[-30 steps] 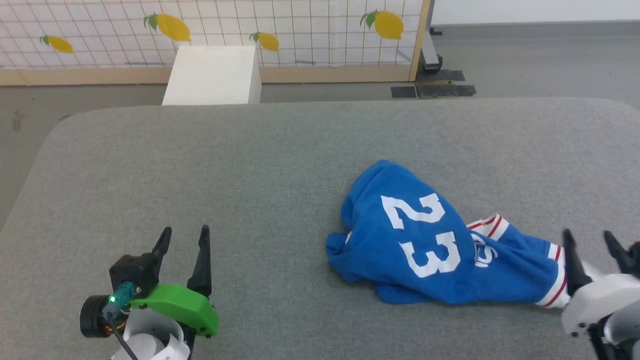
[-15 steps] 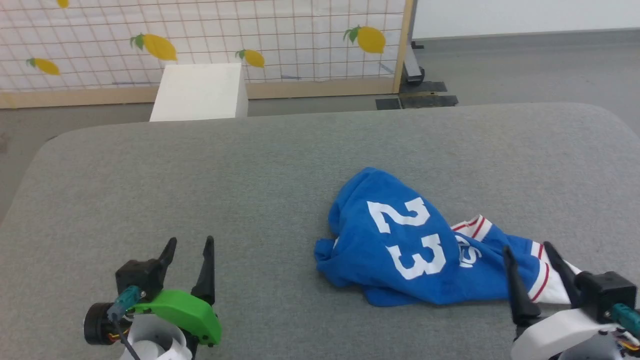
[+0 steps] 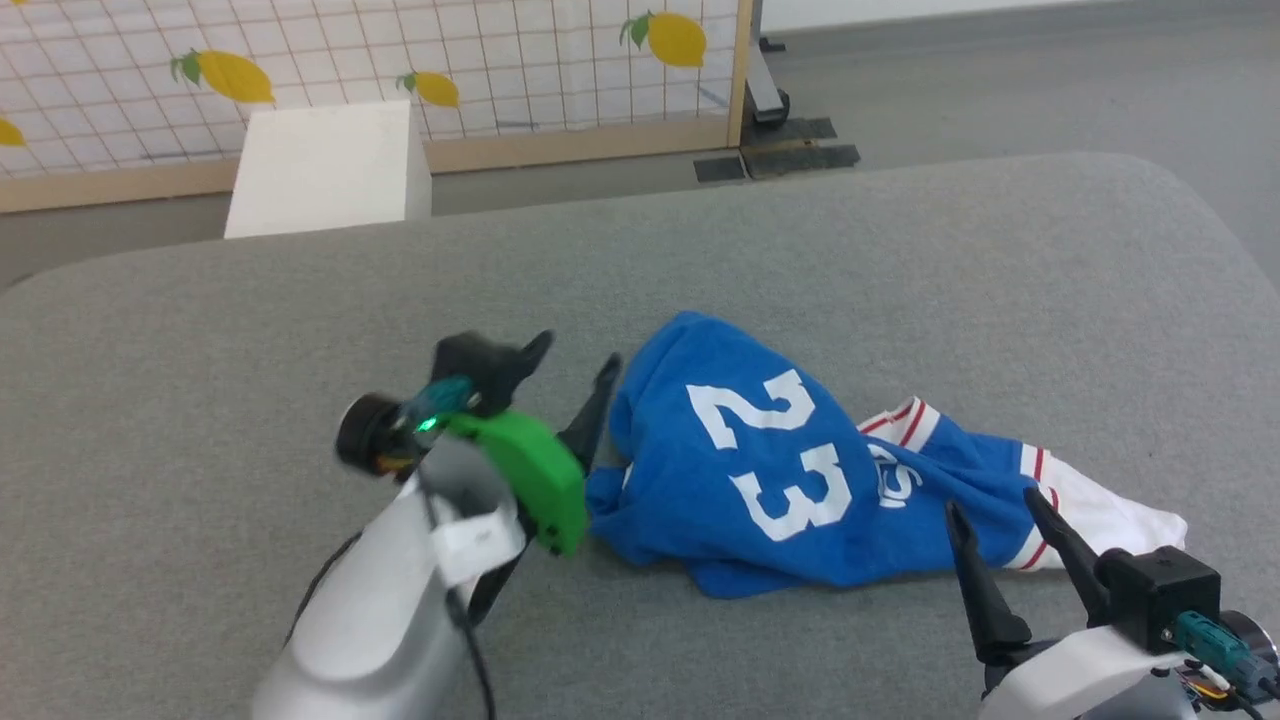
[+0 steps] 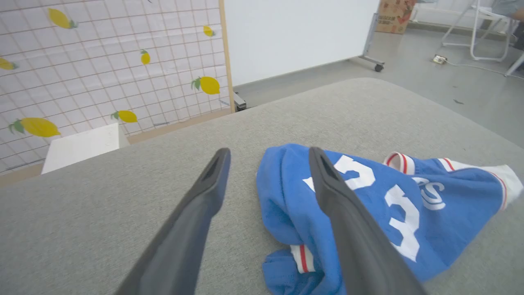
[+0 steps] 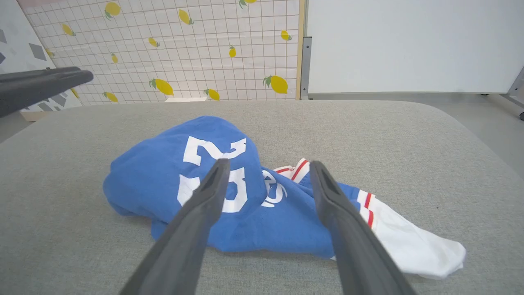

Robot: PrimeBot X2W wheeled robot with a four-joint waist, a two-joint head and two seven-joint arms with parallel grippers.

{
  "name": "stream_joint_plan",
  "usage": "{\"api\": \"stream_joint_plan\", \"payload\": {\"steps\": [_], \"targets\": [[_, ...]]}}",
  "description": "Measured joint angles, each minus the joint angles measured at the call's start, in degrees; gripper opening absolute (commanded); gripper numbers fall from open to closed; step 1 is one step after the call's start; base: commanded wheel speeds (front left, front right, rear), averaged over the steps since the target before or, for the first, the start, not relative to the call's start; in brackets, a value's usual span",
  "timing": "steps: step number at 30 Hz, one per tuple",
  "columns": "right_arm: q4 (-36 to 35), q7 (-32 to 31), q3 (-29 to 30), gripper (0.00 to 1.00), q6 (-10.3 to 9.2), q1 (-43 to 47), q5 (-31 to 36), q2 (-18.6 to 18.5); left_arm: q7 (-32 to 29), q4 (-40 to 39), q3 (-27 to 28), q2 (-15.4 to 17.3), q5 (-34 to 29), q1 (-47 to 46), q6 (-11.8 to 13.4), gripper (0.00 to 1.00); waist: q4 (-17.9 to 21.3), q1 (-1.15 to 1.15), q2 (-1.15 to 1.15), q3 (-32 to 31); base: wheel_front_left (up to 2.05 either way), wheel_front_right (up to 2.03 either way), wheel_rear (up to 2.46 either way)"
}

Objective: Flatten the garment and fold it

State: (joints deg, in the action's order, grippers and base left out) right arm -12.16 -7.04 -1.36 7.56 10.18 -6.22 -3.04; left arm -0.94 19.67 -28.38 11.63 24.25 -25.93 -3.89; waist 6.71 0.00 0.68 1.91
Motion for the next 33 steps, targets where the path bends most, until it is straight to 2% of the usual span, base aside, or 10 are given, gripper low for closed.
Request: {"api": "stream_joint_plan", "payload": {"steps": [7, 11, 15, 16, 17, 18, 22, 27, 29, 33], "targets": [[0.6, 0.0, -0.6, 1.00, 0.00, -0.8, -1.0, 0.0, -9.7, 12.3, -6.2, -2.1, 1.5, -9.9, -3.0, 1.00, 1.7, 0.00, 0.00, 2.7, 0.00, 0.00, 0.00], [1.5, 0.1, -0.9, 1.00, 0.00, -1.1, -1.5, 0.0, -15.4, 18.0, -10.6, -2.3, 4.4, -12.6, -3.2, 1.00, 2.7, 0.00, 0.00, 4.1, 0.00, 0.00, 0.00], [2.6, 0.1, -1.2, 1.00, 0.00, -2.0, -1.6, 0.0, -20.4, 20.0, -16.0, -1.7, 10.1, -13.5, -3.2, 1.00, 3.8, 0.00, 0.00, 5.2, 0.00, 0.00, 0.00], [2.8, 0.3, -1.2, 1.00, 0.00, -2.0, -1.7, 0.0, -22.0, 20.2, -17.5, -1.5, 11.7, -13.6, -3.2, 0.95, 4.1, 0.00, 0.00, 5.4, 0.00, 0.00, 0.00], [3.1, 0.5, -1.2, 1.00, 0.00, -2.0, -1.8, 0.0, -23.4, 20.2, -19.1, -1.2, 13.6, -13.6, -3.2, 0.44, 4.4, 0.00, 0.00, 5.7, 0.00, 0.00, 0.00], [3.4, 0.6, -1.2, 1.00, 0.00, -2.0, -1.9, 0.0, -24.0, 19.9, -20.3, -0.8, 15.1, -13.7, -3.2, 0.00, 4.5, 0.00, 0.00, 5.8, 0.00, 0.00, 0.00], [4.2, 1.0, -0.8, 1.00, 0.00, -2.1, -2.0, 0.0, -23.0, 18.7, -23.3, 1.3, 17.8, -14.7, -3.2, 0.00, 4.7, 0.00, 0.00, 6.0, 0.00, 0.00, 0.00], [4.7, 1.3, 0.1, 1.00, 0.00, -2.1, -2.3, 0.0, -12.9, 18.0, -23.2, 3.0, 16.1, -17.0, -3.4, 0.00, 3.4, 0.00, 0.00, 5.5, 0.00, 0.00, 0.00], [4.7, 1.2, 0.5, 1.00, 0.00, -2.0, -2.4, 0.0, -9.1, 16.7, -22.6, 3.5, 15.4, -17.5, -2.7, 0.00, 2.6, 0.00, 0.00, 5.1, 0.00, 0.00, 0.00], [4.3, 0.9, 1.1, 1.00, 0.00, -1.9, -2.4, 0.0, -4.2, 11.1, -20.7, 6.2, 14.2, -16.4, 0.3, 0.00, 0.7, 0.00, 0.00, 4.3, 0.00, 0.00, 0.00]]}}
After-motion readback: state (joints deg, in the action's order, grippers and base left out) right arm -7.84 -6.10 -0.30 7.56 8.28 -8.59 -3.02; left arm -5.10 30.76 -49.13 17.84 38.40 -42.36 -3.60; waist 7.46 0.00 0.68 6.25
